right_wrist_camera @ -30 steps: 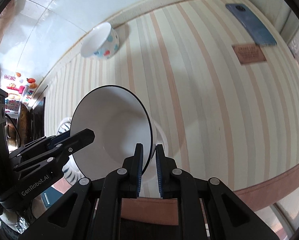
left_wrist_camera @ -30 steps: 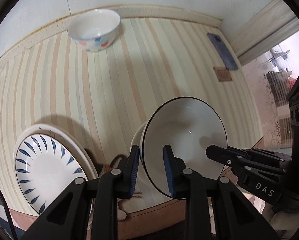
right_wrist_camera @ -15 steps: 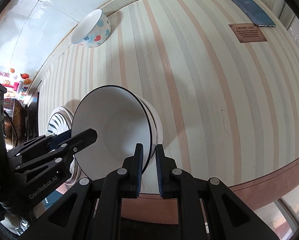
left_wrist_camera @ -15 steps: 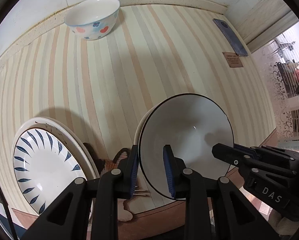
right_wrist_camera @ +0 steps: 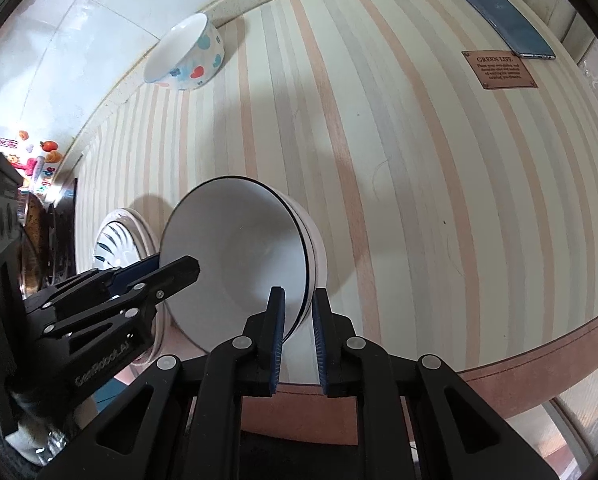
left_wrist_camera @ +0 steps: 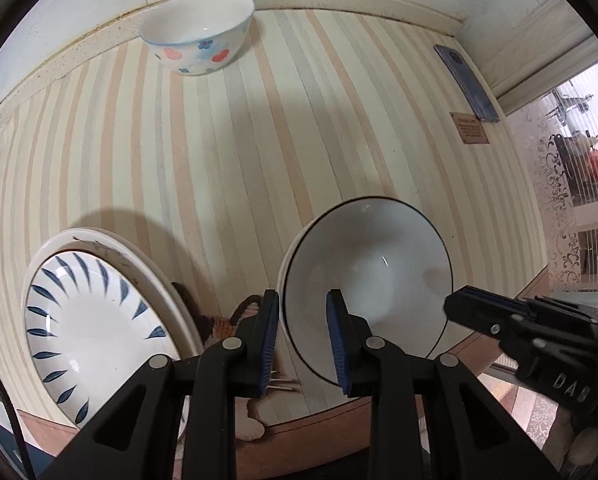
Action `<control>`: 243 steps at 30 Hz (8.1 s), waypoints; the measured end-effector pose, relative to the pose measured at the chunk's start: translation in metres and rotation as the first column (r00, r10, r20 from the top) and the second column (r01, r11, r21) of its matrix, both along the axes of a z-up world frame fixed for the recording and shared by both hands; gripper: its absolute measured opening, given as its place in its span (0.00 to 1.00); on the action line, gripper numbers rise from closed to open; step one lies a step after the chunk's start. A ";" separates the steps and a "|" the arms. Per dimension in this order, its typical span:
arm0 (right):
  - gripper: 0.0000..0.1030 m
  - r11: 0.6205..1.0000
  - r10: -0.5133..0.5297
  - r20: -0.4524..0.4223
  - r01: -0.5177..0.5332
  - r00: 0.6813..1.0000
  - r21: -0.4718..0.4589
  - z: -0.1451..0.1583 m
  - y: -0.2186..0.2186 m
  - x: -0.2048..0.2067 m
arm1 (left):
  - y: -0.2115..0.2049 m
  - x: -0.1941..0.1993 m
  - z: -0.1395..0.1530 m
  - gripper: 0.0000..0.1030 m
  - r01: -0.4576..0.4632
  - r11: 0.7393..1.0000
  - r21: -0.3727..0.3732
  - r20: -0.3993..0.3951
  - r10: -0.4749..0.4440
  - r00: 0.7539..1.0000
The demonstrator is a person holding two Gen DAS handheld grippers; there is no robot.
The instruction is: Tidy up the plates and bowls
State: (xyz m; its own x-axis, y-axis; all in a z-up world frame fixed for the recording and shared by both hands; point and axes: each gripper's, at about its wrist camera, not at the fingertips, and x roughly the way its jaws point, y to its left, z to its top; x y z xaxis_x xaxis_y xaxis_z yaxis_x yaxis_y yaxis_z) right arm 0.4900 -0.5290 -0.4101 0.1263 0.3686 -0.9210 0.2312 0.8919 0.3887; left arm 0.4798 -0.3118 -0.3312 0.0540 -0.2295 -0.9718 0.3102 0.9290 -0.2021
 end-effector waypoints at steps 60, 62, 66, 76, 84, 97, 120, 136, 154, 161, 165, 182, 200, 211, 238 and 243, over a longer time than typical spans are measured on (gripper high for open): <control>0.11 0.990 0.140 0.183 -0.139 0.973 -0.020 0.034 0.043 0.247 | 0.063 0.182 0.027 0.22 -0.234 0.968 -0.091 0.056 0.240 0.969; 0.11 0.991 0.131 0.189 -0.130 0.973 -0.019 0.045 0.039 0.230 | 0.059 0.167 0.036 0.22 -0.218 0.972 -0.089 0.065 0.224 0.972; 0.11 0.992 0.123 0.186 -0.119 0.975 -0.034 0.060 0.041 0.194 | 0.048 0.141 0.047 0.22 -0.177 0.981 -0.080 0.080 0.184 0.980; 0.11 0.999 0.039 0.176 -0.041 0.984 0.006 0.079 0.016 0.098 | 0.024 0.075 0.061 0.22 -0.074 0.995 -0.072 0.088 0.080 0.993; 0.11 1.000 0.005 0.124 -0.006 0.992 0.011 0.066 0.005 0.034 | 0.012 0.036 0.044 0.22 -0.029 0.997 -0.068 0.038 0.032 0.999; 0.11 0.999 -0.021 0.034 0.020 0.999 0.026 0.026 -0.002 -0.008 | 0.001 0.008 0.013 0.22 -0.009 1.000 -0.027 -0.014 0.009 1.000; 0.14 0.999 -0.037 -0.024 0.038 0.999 0.038 0.003 -0.006 0.002 | -0.009 0.006 0.001 0.21 0.012 1.000 0.024 0.013 -0.012 1.000; 0.44 0.990 0.016 0.125 0.002 0.992 -0.144 0.083 0.015 -0.034 | 0.018 -0.042 0.087 0.32 0.055 0.998 0.040 0.243 -0.063 0.968; 0.92 0.983 -0.022 0.314 0.077 0.949 -0.165 0.182 0.011 -0.101 | 0.029 -0.073 0.155 0.88 0.066 0.989 -0.131 0.277 -0.028 0.960; 0.94 0.985 -0.050 0.341 0.103 0.939 -0.138 0.194 0.003 -0.114 | 0.028 -0.073 0.154 0.88 0.056 0.988 -0.147 0.267 -0.015 0.964; 0.94 0.989 -0.057 0.327 0.099 0.943 -0.114 0.182 -0.006 -0.110 | 0.024 -0.064 0.142 0.88 0.050 0.989 -0.138 0.249 -0.014 0.968; 0.94 0.954 -0.164 0.013 0.155 0.986 0.255 -0.009 -0.046 -0.041 | -0.001 0.028 -0.017 0.88 -0.039 0.998 -0.050 -0.127 0.032 0.991; 0.53 0.915 -0.112 -0.136 0.155 0.984 0.373 -0.097 -0.016 0.008 | -0.003 0.033 -0.056 0.42 -0.074 0.984 -0.162 -0.240 0.034 0.970; 0.54 0.922 -0.117 -0.103 0.146 0.988 0.358 -0.091 -0.020 0.004 | -0.001 0.027 -0.051 0.42 -0.096 0.982 -0.164 -0.217 0.059 0.974; 0.53 0.937 -0.009 0.034 -0.003 0.999 0.350 -0.015 0.047 0.032 | 0.099 0.030 0.010 0.42 -0.180 0.964 -0.197 -0.131 0.156 0.979; 0.53 0.933 0.013 0.040 -0.027 0.999 0.360 -0.013 0.090 0.033 | 0.141 0.027 0.010 0.42 -0.202 0.961 -0.187 -0.127 0.180 0.975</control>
State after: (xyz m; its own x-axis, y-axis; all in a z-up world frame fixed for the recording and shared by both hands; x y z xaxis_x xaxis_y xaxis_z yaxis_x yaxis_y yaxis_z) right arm 0.5226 -0.4385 -0.4236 0.1461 0.6775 -0.7208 0.1946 0.6947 0.6924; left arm 0.5066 -0.1710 -0.3210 0.0126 -0.4128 -0.9107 0.0969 0.9070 -0.4098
